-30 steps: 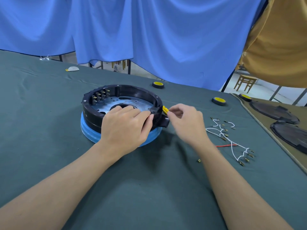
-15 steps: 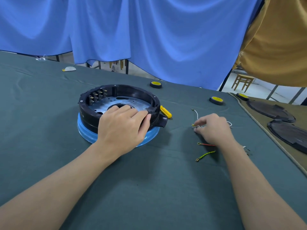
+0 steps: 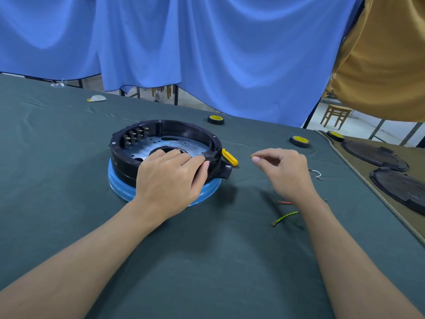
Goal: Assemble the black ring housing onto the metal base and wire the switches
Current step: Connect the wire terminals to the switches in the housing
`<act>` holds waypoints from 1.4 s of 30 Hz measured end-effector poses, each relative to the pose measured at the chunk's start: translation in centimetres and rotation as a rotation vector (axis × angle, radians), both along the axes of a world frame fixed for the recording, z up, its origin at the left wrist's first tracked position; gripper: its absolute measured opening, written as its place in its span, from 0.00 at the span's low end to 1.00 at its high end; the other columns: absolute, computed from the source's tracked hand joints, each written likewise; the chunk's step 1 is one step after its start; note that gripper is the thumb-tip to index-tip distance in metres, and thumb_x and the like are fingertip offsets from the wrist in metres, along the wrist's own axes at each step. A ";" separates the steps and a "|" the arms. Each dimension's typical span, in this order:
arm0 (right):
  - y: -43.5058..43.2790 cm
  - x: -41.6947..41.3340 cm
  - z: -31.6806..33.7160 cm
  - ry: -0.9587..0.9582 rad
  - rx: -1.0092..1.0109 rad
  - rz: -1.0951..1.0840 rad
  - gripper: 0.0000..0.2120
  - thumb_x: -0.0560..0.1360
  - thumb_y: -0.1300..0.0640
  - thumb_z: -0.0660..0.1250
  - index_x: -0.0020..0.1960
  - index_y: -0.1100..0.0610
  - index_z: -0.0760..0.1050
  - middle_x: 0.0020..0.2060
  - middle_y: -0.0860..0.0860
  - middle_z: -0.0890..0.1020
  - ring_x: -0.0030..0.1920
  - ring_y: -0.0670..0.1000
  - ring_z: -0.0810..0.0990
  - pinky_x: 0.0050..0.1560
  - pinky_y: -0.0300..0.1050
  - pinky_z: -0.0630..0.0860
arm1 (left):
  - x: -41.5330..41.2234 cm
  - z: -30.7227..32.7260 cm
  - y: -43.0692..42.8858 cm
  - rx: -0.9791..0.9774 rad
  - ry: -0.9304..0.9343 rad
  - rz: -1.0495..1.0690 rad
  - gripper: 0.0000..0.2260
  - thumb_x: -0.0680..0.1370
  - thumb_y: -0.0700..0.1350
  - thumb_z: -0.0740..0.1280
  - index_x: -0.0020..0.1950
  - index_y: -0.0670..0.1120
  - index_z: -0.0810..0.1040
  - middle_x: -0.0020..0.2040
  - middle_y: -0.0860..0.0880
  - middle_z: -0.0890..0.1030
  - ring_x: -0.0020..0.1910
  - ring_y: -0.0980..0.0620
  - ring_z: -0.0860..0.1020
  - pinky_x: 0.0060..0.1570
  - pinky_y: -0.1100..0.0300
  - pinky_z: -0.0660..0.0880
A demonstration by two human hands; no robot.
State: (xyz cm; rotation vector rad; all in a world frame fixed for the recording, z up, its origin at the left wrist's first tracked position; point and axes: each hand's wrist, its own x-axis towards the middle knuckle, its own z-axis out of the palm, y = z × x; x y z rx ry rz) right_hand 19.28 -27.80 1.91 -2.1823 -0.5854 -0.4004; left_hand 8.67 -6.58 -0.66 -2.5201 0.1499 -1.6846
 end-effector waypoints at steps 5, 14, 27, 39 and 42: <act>0.2 -0.5 0.8 0.074 0.246 0.091 0.10 0.76 0.57 0.69 0.40 0.44 0.81 0.35 0.48 0.84 0.35 0.46 0.79 0.41 0.39 0.75 | 0.0 0.0 0.0 -0.001 0.003 -0.005 0.13 0.79 0.46 0.65 0.37 0.47 0.83 0.25 0.51 0.75 0.26 0.48 0.73 0.27 0.55 0.67; -0.4 -0.2 2.1 0.251 0.870 0.201 0.07 0.78 0.66 0.64 0.46 0.61 0.81 0.36 0.52 0.84 0.36 0.50 0.82 0.45 0.42 0.78 | 0.0 0.0 0.0 -0.013 0.015 -0.009 0.13 0.79 0.46 0.65 0.37 0.47 0.83 0.25 0.51 0.74 0.25 0.47 0.73 0.27 0.55 0.67; 0.1 -0.3 1.5 0.285 0.982 0.145 0.08 0.71 0.73 0.70 0.40 0.62 0.76 0.33 0.55 0.84 0.40 0.55 0.86 0.47 0.46 0.82 | -0.2 0.1 0.0 -0.035 0.036 -0.019 0.13 0.79 0.46 0.65 0.37 0.47 0.83 0.25 0.51 0.74 0.25 0.48 0.73 0.26 0.55 0.67; 2.7 -2.3 1.4 0.577 1.211 0.457 0.08 0.70 0.72 0.67 0.38 0.62 0.73 0.36 0.58 0.85 0.41 0.55 0.86 0.43 0.43 0.81 | -0.8 0.7 -0.7 -0.178 0.016 -0.067 0.15 0.82 0.48 0.61 0.44 0.45 0.85 0.31 0.51 0.81 0.31 0.47 0.78 0.32 0.56 0.68; 3.9 -3.2 1.2 0.579 1.138 0.588 0.06 0.66 0.70 0.69 0.36 0.62 0.74 0.37 0.60 0.84 0.41 0.56 0.86 0.44 0.44 0.81 | -1.5 1.6 -1.2 -0.507 0.074 -0.144 0.21 0.82 0.55 0.56 0.43 0.47 0.85 0.31 0.51 0.81 0.33 0.46 0.79 0.37 0.53 0.72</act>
